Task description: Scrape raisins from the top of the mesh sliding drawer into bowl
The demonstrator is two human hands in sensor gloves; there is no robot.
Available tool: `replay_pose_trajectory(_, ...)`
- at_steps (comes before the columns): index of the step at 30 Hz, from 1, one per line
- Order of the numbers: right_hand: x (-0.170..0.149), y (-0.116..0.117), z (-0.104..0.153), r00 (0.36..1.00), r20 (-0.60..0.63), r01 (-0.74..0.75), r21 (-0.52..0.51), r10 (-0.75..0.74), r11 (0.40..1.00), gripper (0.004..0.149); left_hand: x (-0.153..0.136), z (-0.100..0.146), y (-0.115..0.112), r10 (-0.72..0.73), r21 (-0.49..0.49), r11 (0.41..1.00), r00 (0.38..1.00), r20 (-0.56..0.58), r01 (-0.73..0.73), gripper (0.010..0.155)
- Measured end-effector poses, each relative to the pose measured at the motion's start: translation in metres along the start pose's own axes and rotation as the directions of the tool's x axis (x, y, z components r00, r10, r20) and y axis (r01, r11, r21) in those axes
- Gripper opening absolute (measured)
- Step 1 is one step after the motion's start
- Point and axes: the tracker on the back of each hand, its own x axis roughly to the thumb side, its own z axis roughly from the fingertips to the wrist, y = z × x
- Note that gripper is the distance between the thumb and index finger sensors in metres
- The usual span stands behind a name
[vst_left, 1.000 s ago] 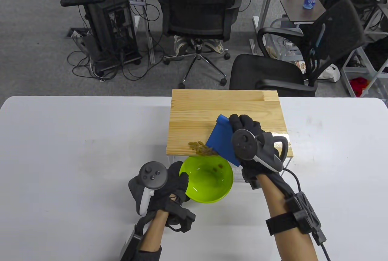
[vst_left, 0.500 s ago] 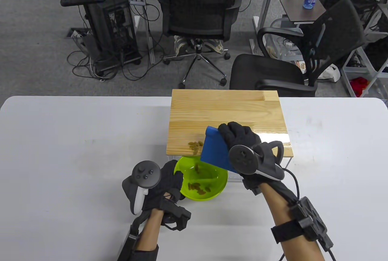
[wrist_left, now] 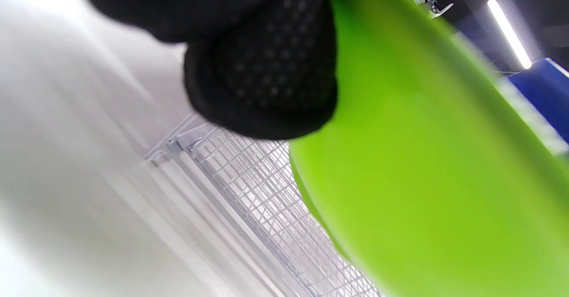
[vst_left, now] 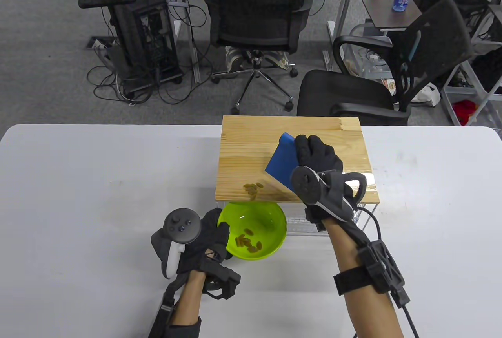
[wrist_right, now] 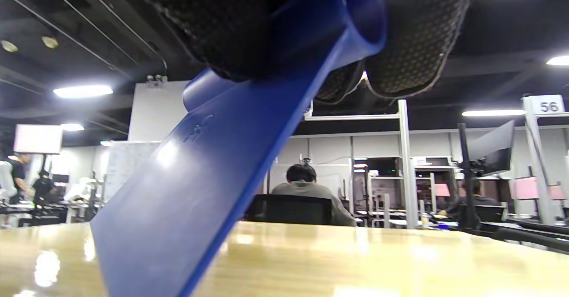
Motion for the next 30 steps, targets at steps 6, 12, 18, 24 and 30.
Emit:
replay_pose_trajectory(6, 0.019, 0.009, -0.007, 0.998, 0.059, -0.010, 0.035, 0.008, 0.999, 0.057, 0.000, 0.000, 0.001, -0.003, -0.006, 1.000, 1.000, -0.001, 0.003, 0.048)
replay_pose_trajectory(12, 0.039, 0.006, -0.006, 0.991, 0.130, -0.029, 0.035, 0.024, 0.999, 0.057, 0.000, -0.002, -0.001, -0.005, -0.016, 1.000, 1.000, -0.006, 0.005, 0.048)
replay_pose_trajectory(18, 0.044, 0.005, 0.002, 0.980, 0.199, -0.003, 0.007, 0.002, 1.000, 0.057, 0.000, -0.002, 0.000, -0.004, -0.016, 1.000, 1.000, -0.007, 0.004, 0.048)
replay_pose_trajectory(24, 0.048, 0.001, 0.014, 0.956, 0.292, 0.033, -0.049, -0.017, 0.998, 0.058, 0.001, -0.002, 0.003, 0.007, -0.030, 1.000, 1.000, -0.004, -0.007, 0.048)
replay_pose_trajectory(30, 0.050, -0.004, 0.031, 0.925, 0.378, 0.074, -0.119, -0.024, 0.990, 0.058, 0.001, -0.001, 0.004, 0.002, -0.032, 0.999, 1.000, -0.003, -0.002, 0.048)
